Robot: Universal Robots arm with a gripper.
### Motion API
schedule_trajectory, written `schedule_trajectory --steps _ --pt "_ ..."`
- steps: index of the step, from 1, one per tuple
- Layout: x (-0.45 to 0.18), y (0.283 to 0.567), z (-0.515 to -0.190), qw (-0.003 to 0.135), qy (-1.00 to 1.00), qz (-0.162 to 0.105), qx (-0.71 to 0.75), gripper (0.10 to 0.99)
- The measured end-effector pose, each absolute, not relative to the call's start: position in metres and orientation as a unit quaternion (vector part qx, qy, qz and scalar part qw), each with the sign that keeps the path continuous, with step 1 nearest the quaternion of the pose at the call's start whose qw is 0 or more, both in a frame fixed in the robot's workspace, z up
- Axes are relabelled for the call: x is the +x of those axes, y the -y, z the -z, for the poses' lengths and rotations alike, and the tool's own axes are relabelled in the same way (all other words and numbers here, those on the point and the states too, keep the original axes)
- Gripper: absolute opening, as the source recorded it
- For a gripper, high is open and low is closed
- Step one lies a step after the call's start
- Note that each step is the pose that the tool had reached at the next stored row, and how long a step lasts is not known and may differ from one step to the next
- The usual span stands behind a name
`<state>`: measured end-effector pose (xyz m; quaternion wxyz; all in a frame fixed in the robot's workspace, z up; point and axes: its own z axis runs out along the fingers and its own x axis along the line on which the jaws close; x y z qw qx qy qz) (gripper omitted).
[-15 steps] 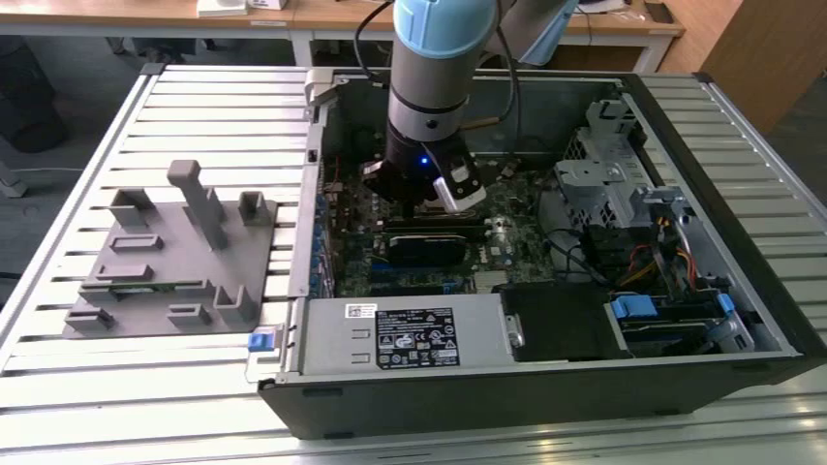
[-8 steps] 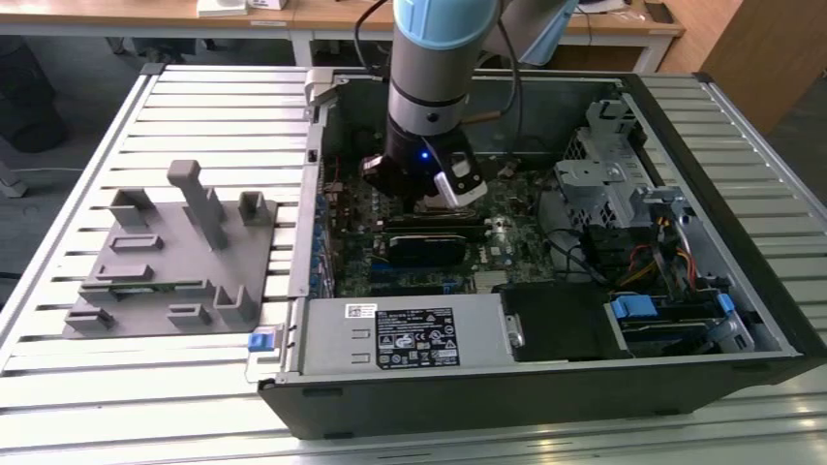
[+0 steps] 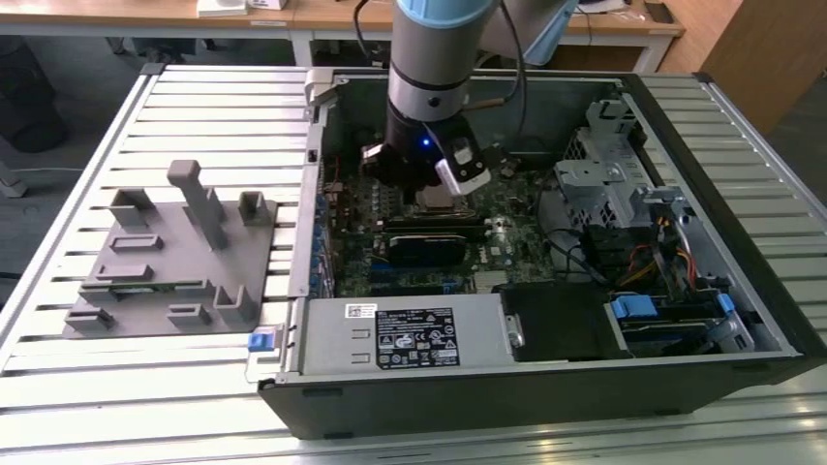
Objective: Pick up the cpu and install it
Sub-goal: 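Install the second cpu locking lever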
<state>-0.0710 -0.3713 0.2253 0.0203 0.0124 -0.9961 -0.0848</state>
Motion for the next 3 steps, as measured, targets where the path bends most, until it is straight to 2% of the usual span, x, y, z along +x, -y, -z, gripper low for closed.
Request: schedule_trajectory --steps 3 --pt "-0.0713 0.3713 -0.2313 0.020 0.996 0.089 0.013 0.122"
